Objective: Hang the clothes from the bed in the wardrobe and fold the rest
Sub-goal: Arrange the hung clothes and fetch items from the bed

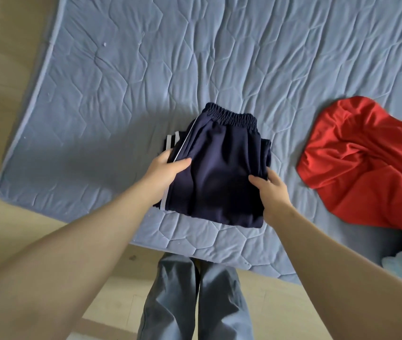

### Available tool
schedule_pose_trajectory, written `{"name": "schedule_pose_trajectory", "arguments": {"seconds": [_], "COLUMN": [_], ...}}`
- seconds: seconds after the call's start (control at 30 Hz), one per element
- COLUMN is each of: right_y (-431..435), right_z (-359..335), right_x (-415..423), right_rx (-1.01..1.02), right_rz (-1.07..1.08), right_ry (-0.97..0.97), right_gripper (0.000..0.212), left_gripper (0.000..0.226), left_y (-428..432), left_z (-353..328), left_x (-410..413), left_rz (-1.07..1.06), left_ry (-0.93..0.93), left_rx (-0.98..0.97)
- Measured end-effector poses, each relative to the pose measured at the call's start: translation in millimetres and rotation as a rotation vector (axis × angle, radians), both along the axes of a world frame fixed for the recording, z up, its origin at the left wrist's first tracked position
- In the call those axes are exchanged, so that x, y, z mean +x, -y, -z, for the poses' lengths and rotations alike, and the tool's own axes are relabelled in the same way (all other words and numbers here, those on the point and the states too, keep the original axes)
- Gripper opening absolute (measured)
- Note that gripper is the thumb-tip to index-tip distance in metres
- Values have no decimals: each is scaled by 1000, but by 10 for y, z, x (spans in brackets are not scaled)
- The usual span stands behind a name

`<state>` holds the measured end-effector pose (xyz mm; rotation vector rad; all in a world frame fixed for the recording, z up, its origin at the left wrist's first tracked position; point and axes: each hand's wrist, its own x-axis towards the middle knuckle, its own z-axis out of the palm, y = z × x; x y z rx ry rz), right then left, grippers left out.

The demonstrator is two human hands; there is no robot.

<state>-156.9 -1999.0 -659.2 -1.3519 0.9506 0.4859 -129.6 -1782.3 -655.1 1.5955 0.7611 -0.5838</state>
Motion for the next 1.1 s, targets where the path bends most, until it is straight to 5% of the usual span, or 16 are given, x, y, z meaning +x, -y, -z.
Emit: {"name": "schedule_pose_trajectory", "arguments": {"seconds": [0.3,0.4,0.53,0.67,0.83,0.9,1.0,1.1], "right_y": [42,-12,-75,-52,47,25,-2,-64], "right_z": [-129,-2,240,252,65,39,149,269], "right_x": [-416,-304,-54,74,224,284,310,222], "right_rx": [-71,6,7,72,255,96,-212,-639], "right_rz": [-285,-208,14,45,157,46,-92,-227], "right_ry": [-253,-279,-261,-243,-31,-31,-178,-177], "right_gripper": [31,32,39,18,40,39,31,32], "left_gripper": [23,28,46,32,40,40,59,59], "left_y": [-199,-113,11,52,-83,-113,-49,41], "left_z": [-79,33,239,259,130,191,360,393], "left_x": [-505,-329,21,184,231,245,214,90], "left_rz": [244,178,128,181,-60,-23,186,177], "left_ry": [-318,-388,-311,-150,10,-48,-159,-118], "left_rx": [114,63,51,104,-99,-16,335,657]}}
